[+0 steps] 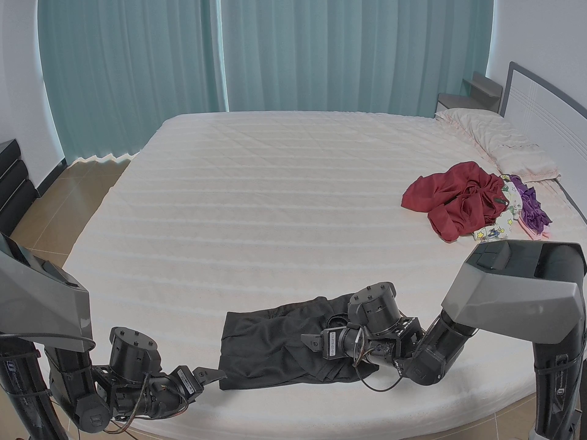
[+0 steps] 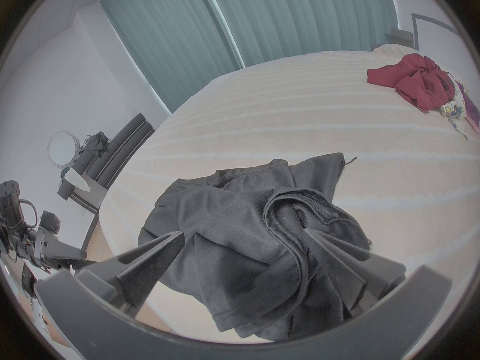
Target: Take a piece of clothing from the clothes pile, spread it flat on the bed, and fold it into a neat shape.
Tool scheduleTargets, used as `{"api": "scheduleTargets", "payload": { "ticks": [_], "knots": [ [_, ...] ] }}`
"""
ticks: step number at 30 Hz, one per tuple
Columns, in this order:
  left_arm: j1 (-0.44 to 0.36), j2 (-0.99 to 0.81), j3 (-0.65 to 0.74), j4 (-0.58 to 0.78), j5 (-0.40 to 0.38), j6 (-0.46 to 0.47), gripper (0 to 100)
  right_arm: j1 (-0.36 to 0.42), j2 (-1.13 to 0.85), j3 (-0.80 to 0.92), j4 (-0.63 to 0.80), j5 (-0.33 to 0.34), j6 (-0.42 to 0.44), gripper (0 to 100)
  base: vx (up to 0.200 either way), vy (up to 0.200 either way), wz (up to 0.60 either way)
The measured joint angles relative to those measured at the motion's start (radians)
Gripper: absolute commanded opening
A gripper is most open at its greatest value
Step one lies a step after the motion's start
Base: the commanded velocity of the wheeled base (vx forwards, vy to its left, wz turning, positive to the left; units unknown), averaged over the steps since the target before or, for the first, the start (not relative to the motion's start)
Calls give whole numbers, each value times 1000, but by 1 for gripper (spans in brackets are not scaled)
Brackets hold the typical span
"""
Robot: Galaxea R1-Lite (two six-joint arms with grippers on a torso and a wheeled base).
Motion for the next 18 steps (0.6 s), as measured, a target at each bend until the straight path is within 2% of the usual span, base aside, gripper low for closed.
{"api": "scheduleTargets", "payload": {
  "ticks": [8,9,18],
  "knots": [
    [1,1,0,0,0,1,100,-29,50,-91,71,-2,4,100,0,0,0],
    [0,1,0,0,0,1,100,-35,55,-104,81,-2,4,0,0,0,0],
    [-2,2,0,0,1,1,100,-86,92,-175,128,-4,12,0,0,0,0]
  ]
}}
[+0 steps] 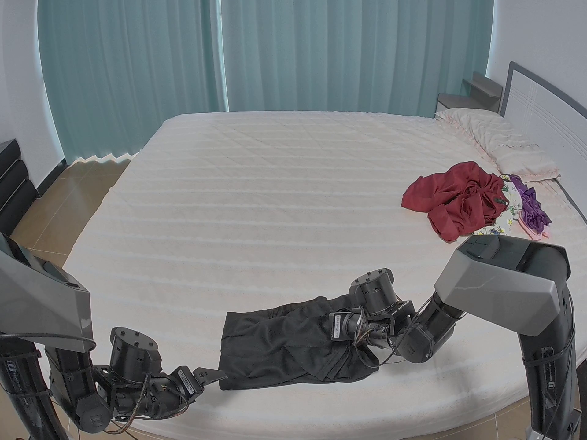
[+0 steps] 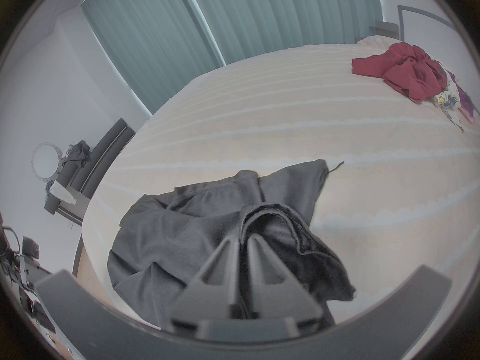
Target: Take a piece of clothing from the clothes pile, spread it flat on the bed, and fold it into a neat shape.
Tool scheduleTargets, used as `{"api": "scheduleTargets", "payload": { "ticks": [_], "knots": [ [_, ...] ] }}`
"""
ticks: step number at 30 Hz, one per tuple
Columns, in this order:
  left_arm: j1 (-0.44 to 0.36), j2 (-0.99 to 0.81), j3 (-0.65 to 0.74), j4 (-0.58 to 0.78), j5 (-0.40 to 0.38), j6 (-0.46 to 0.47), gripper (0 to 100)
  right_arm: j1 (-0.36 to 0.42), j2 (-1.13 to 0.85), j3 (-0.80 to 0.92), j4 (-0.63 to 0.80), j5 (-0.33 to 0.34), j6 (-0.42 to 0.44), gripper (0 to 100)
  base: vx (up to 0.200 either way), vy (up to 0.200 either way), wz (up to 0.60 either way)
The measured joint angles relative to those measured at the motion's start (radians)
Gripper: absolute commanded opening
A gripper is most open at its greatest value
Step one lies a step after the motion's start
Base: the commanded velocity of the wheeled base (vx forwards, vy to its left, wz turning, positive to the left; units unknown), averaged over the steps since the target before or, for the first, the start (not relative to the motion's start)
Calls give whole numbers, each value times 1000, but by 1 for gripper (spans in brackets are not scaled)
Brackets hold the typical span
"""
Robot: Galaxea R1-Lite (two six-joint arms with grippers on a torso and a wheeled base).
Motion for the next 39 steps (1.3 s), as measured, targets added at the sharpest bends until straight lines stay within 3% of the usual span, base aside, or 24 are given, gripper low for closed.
{"api": "scheduleTargets", "payload": {
  "ticks": [14,23,29,30,39],
  "knots": [
    [-3,3,0,0,0,0,100,-91,-23,-16,-16,10,68,0,0,0,0],
    [-4,5,0,0,0,1,100,-146,-3,-47,-77,104,112,0,0,0,0],
    [-4,5,0,0,1,1,100,-167,38,-108,-71,114,113,0,0,0,0],
    [-4,5,0,0,1,1,100,-168,47,-121,-69,115,113,100,0,0,0],
    [-3,6,0,0,1,0,100,-170,70,-130,-80,117,114,100,0,0,0]
  ]
}}
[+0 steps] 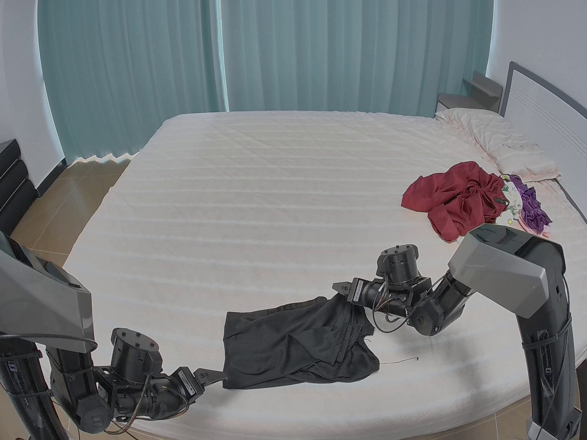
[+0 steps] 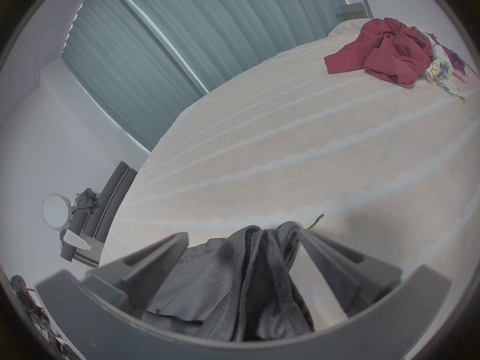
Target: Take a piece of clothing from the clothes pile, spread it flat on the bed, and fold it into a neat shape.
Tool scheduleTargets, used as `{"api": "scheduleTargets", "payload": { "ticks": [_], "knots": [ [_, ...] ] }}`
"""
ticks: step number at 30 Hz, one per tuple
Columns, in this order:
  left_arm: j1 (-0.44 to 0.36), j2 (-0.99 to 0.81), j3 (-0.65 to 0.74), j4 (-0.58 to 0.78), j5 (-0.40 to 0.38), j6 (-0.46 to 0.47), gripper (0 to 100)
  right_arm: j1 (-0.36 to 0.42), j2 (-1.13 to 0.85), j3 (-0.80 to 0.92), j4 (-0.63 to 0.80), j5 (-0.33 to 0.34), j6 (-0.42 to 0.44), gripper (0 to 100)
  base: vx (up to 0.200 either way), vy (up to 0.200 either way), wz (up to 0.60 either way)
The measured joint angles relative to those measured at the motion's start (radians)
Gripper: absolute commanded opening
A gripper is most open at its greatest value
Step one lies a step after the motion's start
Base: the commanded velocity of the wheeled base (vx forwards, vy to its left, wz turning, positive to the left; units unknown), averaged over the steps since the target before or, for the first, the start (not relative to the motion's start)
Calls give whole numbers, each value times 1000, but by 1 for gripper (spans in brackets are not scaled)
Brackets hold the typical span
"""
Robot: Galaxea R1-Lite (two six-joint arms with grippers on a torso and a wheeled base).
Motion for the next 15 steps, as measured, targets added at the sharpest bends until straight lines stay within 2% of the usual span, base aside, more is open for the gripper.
{"api": "scheduleTargets", "payload": {
  "ticks": [4,9,15],
  "knots": [
    [0,0,0,0,0,0,100,-11,-25,33,-13,0,1,100,0,0,0],
    [0,0,0,0,0,0,100,-5,-89,152,-51,-1,-3,100,0,0,0],
    [0,0,0,0,0,0,100,61,-158,342,-180,-5,-9,100,0,0,0]
  ]
}}
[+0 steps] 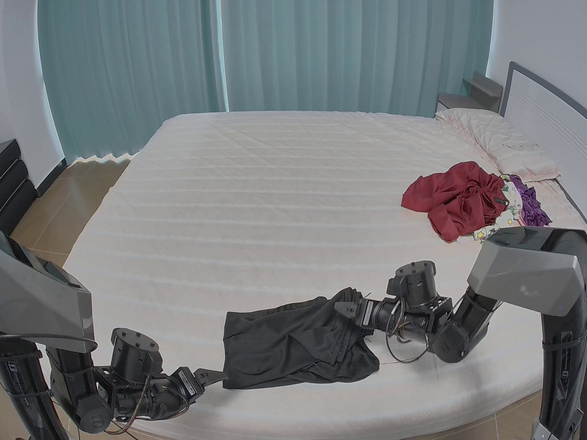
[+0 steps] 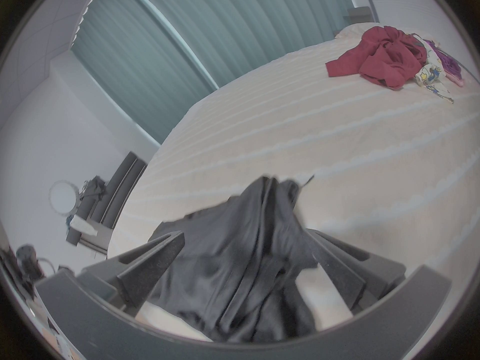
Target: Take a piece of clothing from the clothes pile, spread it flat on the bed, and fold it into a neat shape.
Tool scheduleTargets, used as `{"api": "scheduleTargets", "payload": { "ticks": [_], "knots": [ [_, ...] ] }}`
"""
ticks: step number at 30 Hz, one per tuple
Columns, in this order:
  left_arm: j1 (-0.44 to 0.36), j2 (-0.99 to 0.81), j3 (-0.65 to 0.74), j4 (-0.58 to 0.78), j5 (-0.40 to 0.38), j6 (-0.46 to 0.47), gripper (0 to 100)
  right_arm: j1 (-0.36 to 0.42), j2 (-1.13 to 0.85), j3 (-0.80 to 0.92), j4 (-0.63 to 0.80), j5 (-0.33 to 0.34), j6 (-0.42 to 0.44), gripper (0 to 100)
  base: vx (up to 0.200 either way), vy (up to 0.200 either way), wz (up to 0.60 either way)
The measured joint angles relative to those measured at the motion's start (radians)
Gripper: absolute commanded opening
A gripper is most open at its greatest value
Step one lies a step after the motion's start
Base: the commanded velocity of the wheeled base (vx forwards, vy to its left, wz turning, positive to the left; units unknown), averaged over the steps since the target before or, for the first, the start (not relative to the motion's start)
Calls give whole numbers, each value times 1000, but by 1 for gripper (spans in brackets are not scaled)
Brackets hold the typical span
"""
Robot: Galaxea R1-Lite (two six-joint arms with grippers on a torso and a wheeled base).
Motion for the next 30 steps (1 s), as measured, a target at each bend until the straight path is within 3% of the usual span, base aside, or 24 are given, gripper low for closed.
{"api": "scheduleTargets", "payload": {
  "ticks": [9,17,30],
  "knots": [
    [0,0,0,0,0,1,100,137,-41,169,-73,4,-8,100,0,0,0],
    [0,0,0,0,0,2,100,160,-5,185,-85,11,-58,100,0,0,0],
    [0,5,0,-1,2,3,100,197,58,106,-84,5,-70,100,0,0,0]
  ]
}}
